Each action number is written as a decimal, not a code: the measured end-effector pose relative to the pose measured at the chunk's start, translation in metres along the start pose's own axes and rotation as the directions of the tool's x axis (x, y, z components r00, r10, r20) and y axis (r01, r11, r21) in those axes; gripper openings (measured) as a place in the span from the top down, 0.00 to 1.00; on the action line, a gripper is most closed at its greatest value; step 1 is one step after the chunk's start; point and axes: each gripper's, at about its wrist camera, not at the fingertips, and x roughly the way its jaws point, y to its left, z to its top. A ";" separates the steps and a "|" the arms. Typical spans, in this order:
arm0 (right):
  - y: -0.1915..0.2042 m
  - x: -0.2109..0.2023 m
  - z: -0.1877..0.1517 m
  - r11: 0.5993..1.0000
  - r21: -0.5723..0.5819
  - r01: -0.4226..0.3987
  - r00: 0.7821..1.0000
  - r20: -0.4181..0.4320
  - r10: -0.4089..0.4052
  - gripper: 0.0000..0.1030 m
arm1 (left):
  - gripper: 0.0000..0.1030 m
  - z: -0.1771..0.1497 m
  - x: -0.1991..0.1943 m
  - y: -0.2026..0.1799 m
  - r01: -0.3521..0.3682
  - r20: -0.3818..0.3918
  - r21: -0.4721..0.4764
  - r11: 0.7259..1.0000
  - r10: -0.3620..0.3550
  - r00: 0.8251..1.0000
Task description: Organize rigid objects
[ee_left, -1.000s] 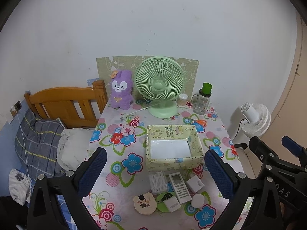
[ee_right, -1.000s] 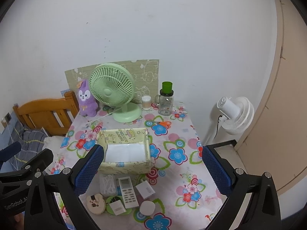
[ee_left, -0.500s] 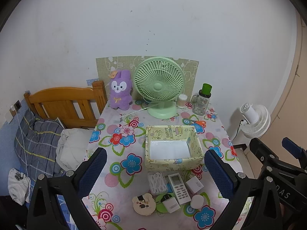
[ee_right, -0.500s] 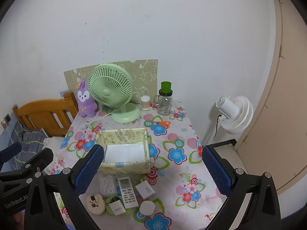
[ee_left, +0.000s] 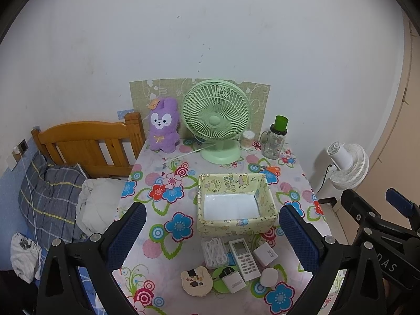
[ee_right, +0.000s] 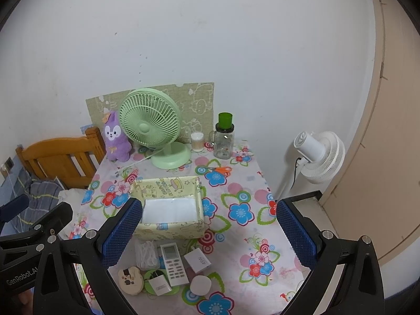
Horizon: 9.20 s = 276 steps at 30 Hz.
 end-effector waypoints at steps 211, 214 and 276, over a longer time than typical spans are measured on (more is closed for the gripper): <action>0.047 0.159 -0.024 0.994 0.071 -0.080 0.981 -0.172 0.091 0.49 | 0.41 -0.023 0.156 0.013 0.038 -0.134 0.007 0.999 -0.037 0.990; 0.046 0.169 -0.017 0.994 0.061 -0.093 0.979 -0.176 0.103 0.49 | 0.41 -0.019 0.164 0.011 0.028 -0.142 -0.005 1.000 -0.028 0.990; 0.059 0.350 -0.021 0.986 0.012 -0.166 0.904 -0.399 0.156 0.49 | 0.39 -0.029 0.310 -0.019 -0.071 -0.378 -0.025 0.997 0.056 0.924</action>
